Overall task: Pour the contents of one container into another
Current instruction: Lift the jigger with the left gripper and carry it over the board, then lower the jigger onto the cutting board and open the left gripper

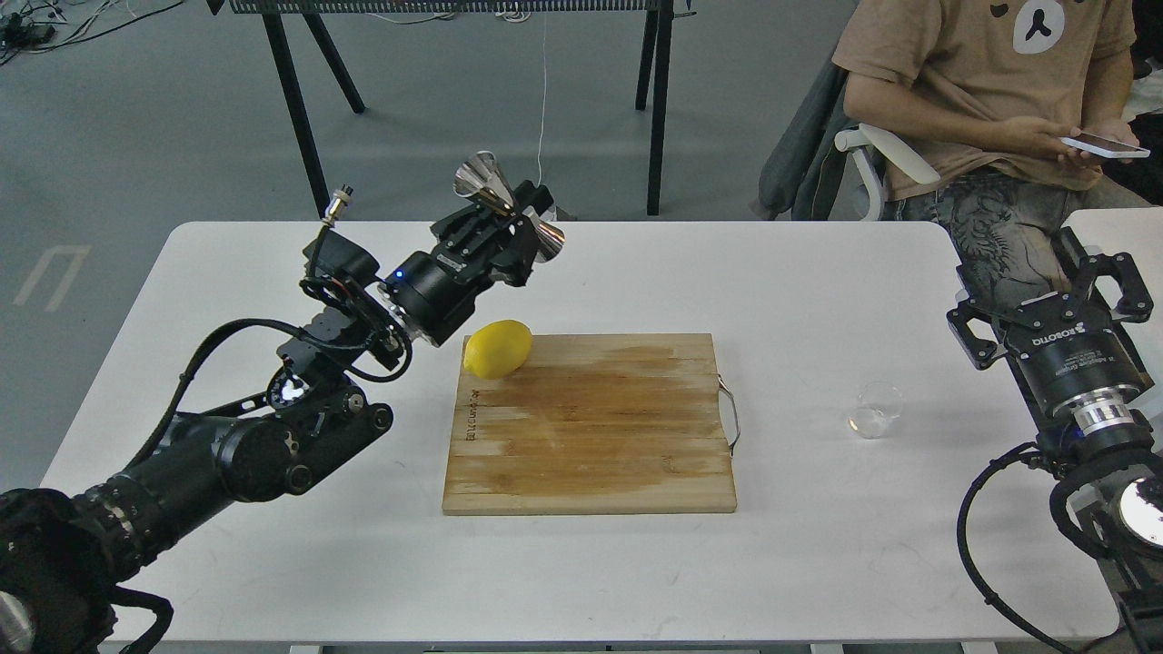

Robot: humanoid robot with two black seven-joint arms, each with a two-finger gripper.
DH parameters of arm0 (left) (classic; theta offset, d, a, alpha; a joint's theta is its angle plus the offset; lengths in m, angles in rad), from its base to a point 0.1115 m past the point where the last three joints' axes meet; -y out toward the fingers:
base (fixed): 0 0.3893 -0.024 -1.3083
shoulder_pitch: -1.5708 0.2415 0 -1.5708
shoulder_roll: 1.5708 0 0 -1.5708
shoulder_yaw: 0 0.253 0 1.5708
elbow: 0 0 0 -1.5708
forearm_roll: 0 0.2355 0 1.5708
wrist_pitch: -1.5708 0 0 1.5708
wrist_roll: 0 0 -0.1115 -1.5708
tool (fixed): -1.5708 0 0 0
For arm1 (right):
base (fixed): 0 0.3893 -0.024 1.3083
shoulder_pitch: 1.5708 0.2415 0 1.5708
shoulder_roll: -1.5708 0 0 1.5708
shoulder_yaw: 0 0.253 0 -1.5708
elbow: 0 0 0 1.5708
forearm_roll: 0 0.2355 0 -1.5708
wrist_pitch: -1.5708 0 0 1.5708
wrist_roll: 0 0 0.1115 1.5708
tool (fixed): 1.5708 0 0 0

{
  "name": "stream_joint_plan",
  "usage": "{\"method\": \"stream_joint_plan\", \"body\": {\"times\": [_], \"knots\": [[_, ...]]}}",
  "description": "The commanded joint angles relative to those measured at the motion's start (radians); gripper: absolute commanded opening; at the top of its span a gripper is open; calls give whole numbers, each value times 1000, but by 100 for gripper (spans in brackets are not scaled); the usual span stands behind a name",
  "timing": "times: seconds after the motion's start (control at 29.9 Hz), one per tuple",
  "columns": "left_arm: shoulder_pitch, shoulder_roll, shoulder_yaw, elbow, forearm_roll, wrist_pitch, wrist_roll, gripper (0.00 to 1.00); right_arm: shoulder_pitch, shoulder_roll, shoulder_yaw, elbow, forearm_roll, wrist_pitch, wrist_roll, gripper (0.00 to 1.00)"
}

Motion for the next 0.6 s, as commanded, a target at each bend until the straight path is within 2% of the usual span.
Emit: {"method": "stream_joint_plan", "body": {"times": [0.0, 0.17, 0.3, 0.57], "knots": [[16, -76, 51, 12, 45, 0, 0, 13, -3, -2, 0, 0, 0, 0, 0, 99], [55, -181, 67, 92, 96, 0, 0, 13, -3, -2, 1, 2, 0, 0, 0, 99], [99, -181, 71, 150, 127, 0, 0, 13, -2, -3, 6, 3, 2, 0, 0, 99], [102, -181, 99, 290, 167, 0, 0, 13, -5, -18, 8, 3, 2, 0, 0, 99]]}}
